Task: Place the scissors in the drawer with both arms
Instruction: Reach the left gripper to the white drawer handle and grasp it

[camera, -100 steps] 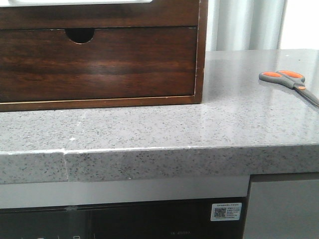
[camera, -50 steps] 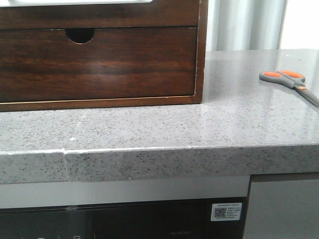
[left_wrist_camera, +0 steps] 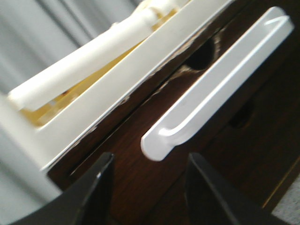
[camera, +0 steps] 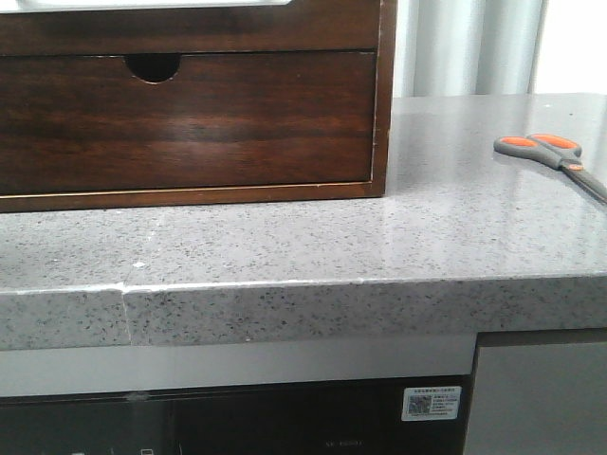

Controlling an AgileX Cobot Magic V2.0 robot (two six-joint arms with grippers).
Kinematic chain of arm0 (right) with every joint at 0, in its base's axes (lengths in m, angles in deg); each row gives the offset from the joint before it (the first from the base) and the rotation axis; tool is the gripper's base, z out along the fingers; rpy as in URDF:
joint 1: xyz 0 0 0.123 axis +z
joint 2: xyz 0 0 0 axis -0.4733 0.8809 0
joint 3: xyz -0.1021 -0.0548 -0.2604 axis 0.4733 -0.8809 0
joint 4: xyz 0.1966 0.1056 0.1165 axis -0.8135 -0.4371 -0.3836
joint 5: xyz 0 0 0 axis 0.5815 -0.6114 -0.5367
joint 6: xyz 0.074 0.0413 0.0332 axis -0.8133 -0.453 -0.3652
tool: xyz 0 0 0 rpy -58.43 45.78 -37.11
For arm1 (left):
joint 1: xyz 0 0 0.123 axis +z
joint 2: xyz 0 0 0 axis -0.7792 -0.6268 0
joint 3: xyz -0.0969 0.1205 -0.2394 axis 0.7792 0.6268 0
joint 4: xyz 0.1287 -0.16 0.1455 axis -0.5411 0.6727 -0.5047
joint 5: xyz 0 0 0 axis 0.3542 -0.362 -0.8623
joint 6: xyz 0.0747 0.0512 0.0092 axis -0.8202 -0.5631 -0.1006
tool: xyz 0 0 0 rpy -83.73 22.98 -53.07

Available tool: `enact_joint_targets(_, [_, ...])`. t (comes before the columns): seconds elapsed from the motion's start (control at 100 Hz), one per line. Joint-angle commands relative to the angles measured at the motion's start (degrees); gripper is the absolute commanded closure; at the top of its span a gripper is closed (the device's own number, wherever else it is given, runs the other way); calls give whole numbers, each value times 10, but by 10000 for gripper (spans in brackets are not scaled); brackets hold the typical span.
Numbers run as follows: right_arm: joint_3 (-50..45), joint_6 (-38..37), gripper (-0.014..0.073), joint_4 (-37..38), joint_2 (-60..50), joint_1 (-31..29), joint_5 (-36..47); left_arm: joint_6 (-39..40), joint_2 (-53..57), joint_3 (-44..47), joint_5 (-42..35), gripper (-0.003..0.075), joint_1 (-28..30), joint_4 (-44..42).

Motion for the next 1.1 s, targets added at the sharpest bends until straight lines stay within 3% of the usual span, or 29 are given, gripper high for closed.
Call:
enact_joint_targets(0.0, [7,5,699,-2,6,-3,36,2,-37,-39,-77,413,-24,-33])
enact_joint_targets(0.1, [-9,5,699,-2,6,-3,45,0,-79,-65,-77,413,-43,-55])
enact_joint_targets(0.43, [-19,5,699,-2,6,-3,71,-116,-170,-125,-73,413,-46,-85])
enact_joint_targets(1.09, [-19,5,699,-2,6,-3,75,-152,-249,-164,-64,414,-46,-104])
